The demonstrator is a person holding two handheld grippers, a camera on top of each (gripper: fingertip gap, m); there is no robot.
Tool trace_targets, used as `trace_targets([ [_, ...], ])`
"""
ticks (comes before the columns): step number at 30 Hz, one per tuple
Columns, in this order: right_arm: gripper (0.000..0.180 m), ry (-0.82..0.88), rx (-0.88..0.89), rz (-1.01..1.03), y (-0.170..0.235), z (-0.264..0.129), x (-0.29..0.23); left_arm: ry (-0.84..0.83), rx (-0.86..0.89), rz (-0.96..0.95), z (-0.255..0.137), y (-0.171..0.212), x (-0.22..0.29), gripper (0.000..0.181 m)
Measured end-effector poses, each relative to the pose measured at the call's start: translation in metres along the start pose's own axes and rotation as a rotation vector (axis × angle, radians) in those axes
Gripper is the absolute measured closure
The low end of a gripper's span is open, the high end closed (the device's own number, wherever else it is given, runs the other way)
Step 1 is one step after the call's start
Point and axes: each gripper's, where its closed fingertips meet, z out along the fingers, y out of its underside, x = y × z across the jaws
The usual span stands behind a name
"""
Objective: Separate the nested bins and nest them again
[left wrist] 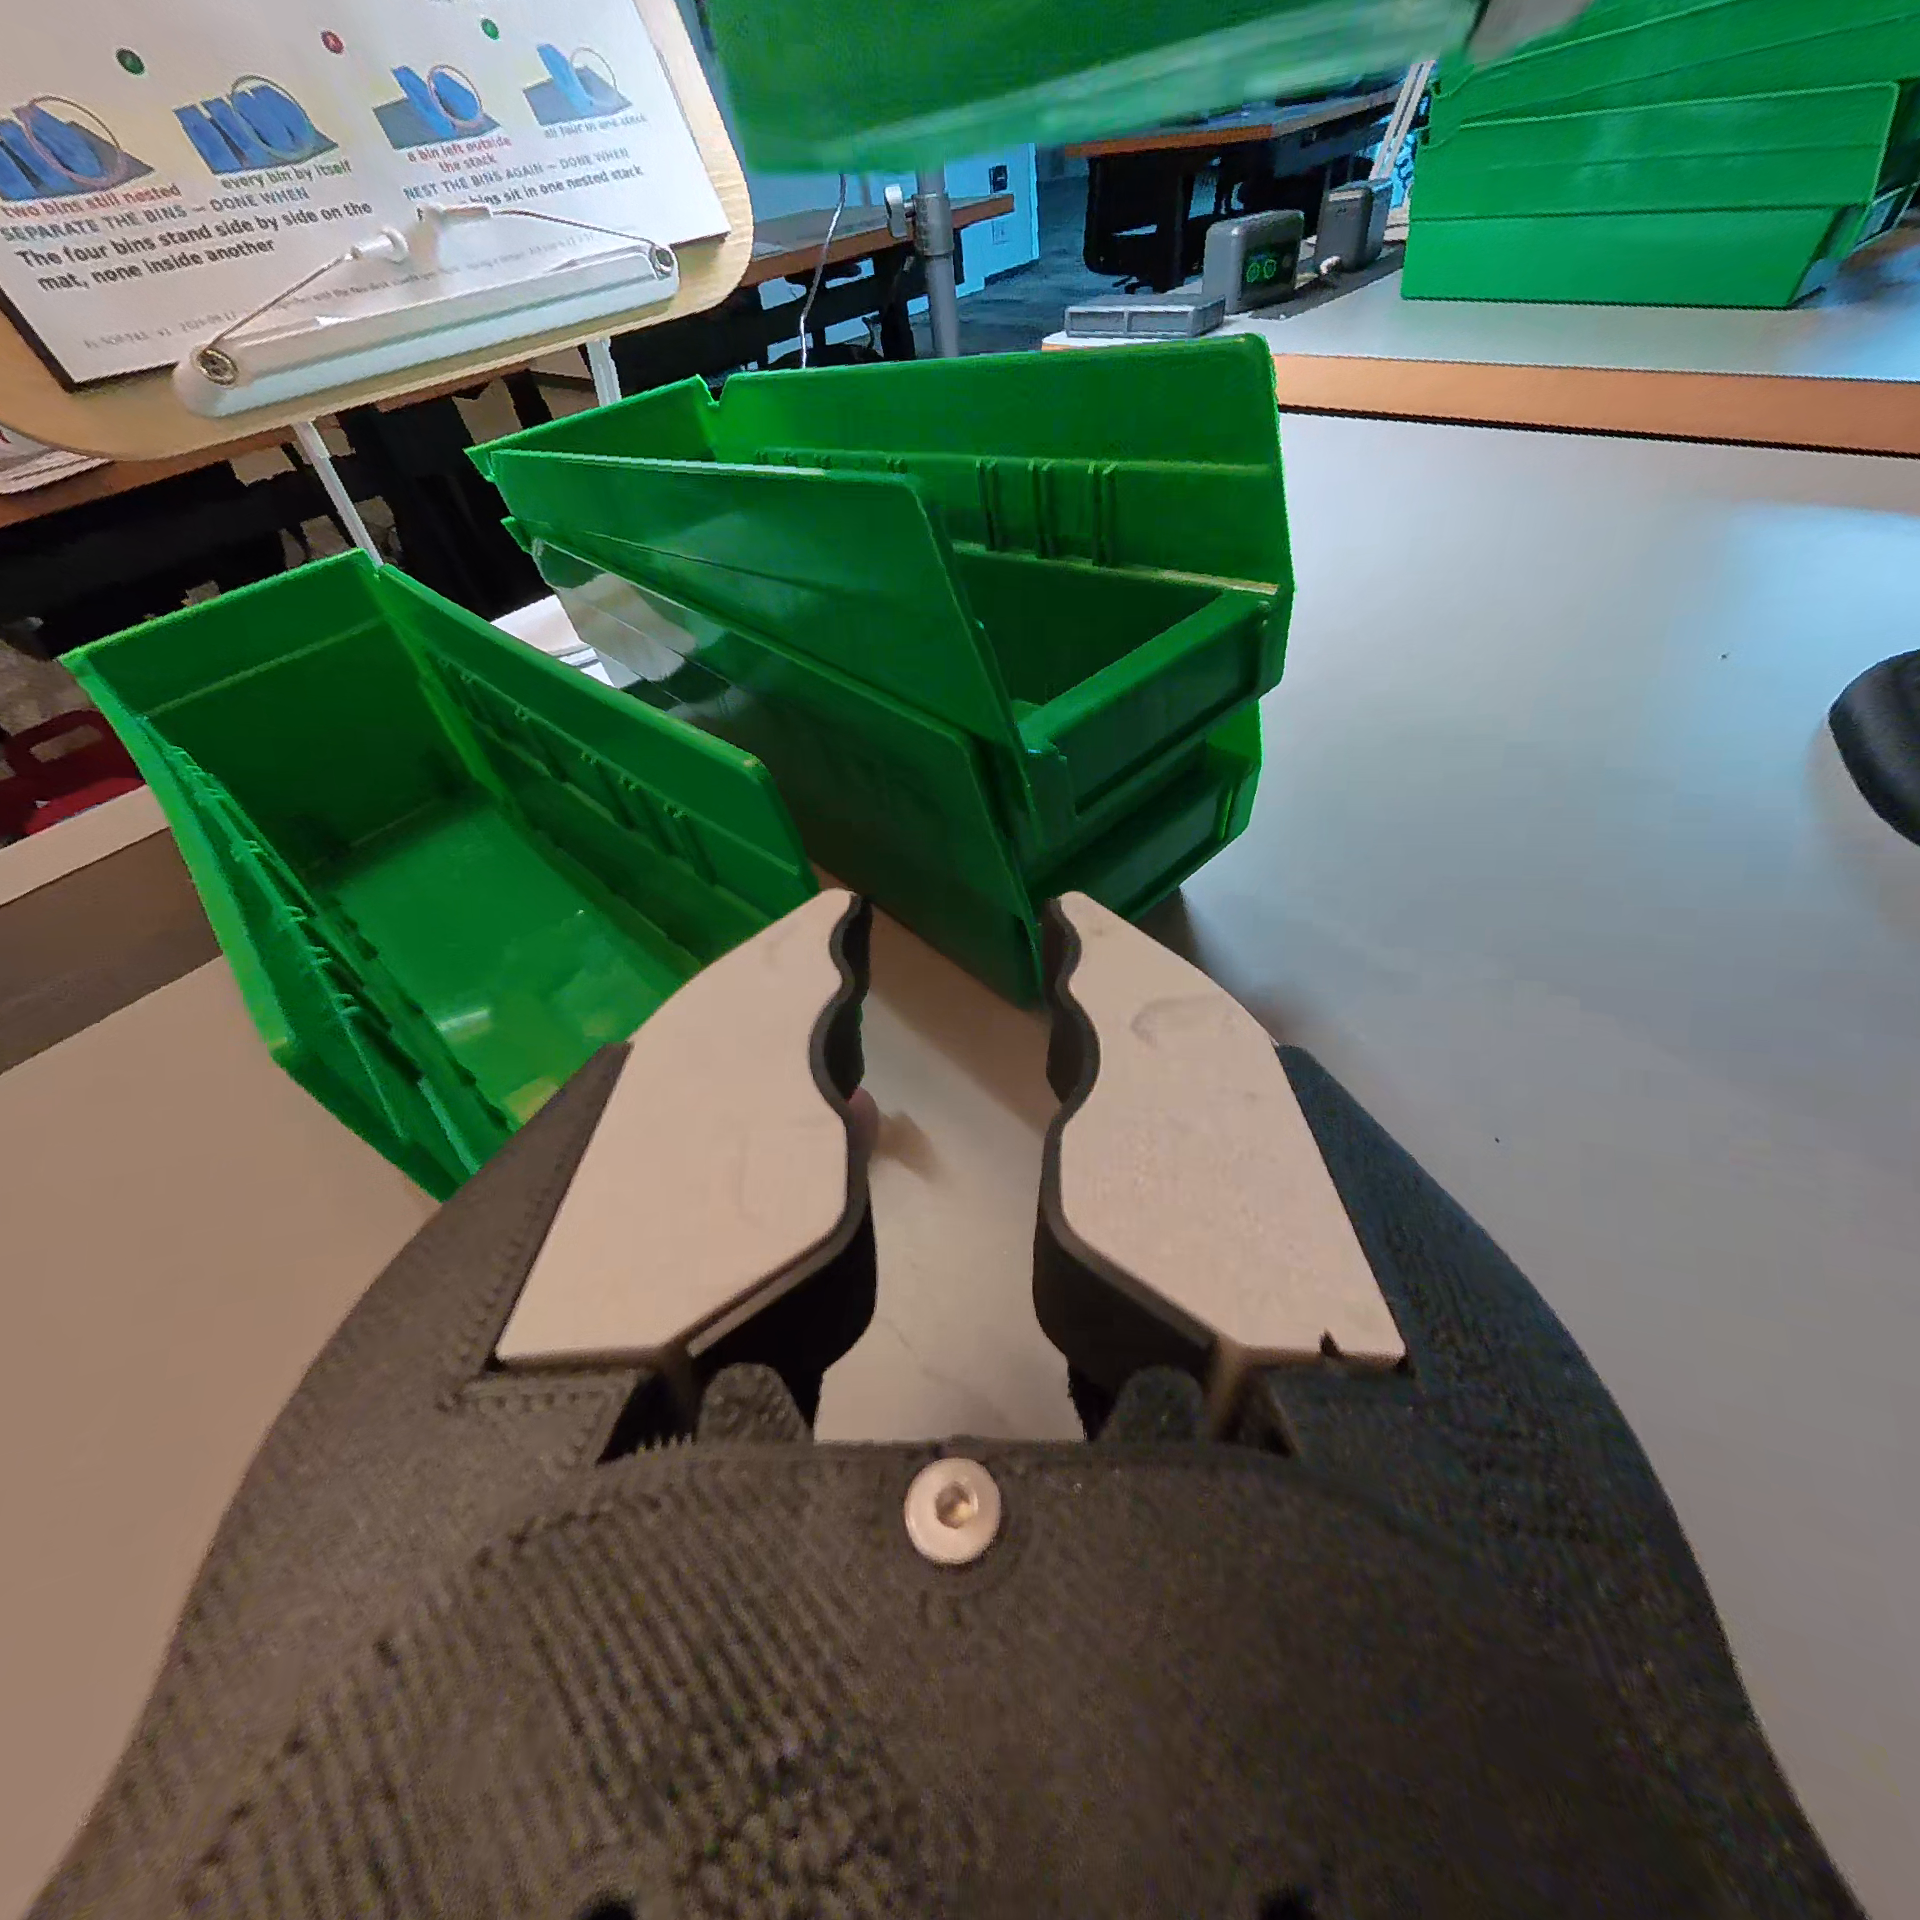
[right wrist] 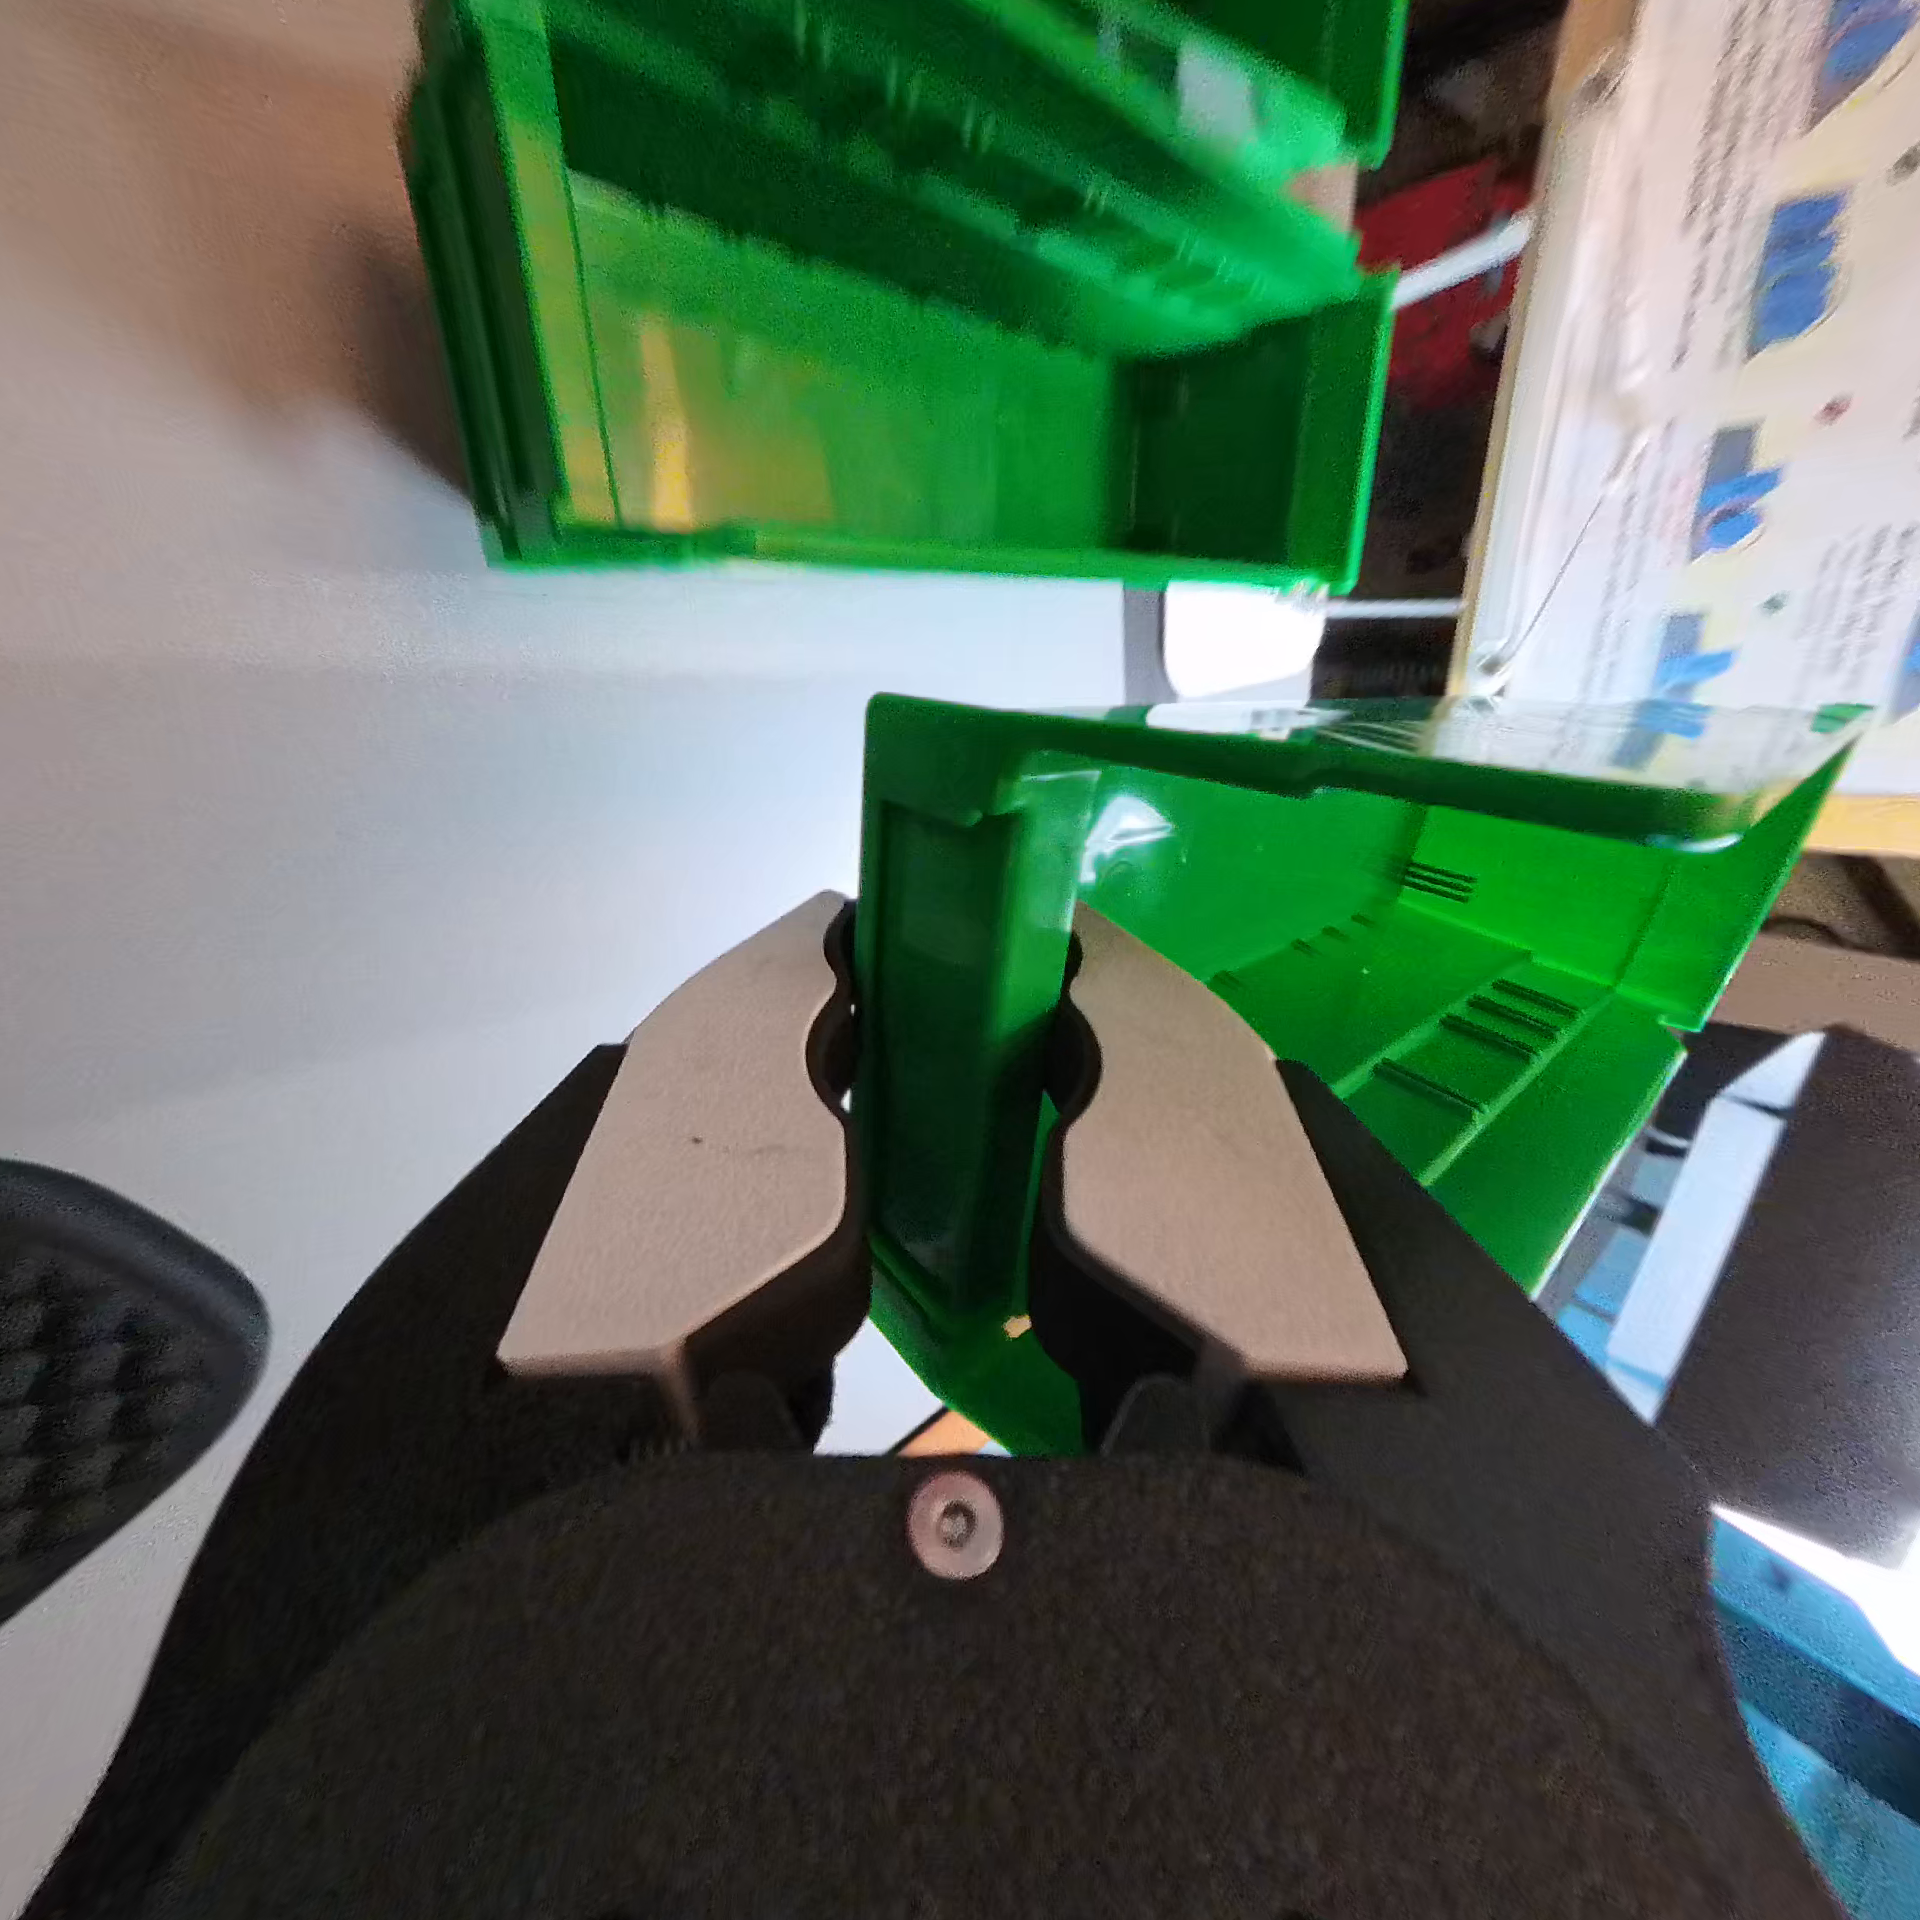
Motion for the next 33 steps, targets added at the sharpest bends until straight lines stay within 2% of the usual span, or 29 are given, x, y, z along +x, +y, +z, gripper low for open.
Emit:
trace_targets([
  [4,0.146,-0.012,-0.094,0.001,0.05,0.051,-0.023,-0.009,-0.002,0.008,0.0,0.0,0.0,0.149],
  [8,0.146,-0.025,-0.104,0.024,0.087,0.096,-0.047,-0.015,-0.007,0.001,-0.001,0.003,-0.003,0.149],
  [15,0.146,-0.034,-0.136,0.031,0.129,0.13,-0.075,-0.007,-0.03,-0.003,0.003,0.01,-0.003,0.149],
  [23,0.145,0.02,-0.166,0.004,0.159,0.132,-0.077,-0.006,-0.029,0.012,0.003,0.009,0.0,0.148],
  [26,0.133,0.006,-0.17,0.027,0.16,0.121,-0.081,-0.006,-0.031,0.014,0.003,0.009,0.001,0.148],
  [30,0.131,-0.01,-0.123,0.096,0.135,0.076,-0.08,-0.007,-0.032,0.011,0.003,0.01,0.0,0.148],
  [33,0.131,0.026,0.031,0.118,0.084,0.037,-0.071,-0.001,-0.037,0.0,0.005,0.011,0.0,0.148],
])
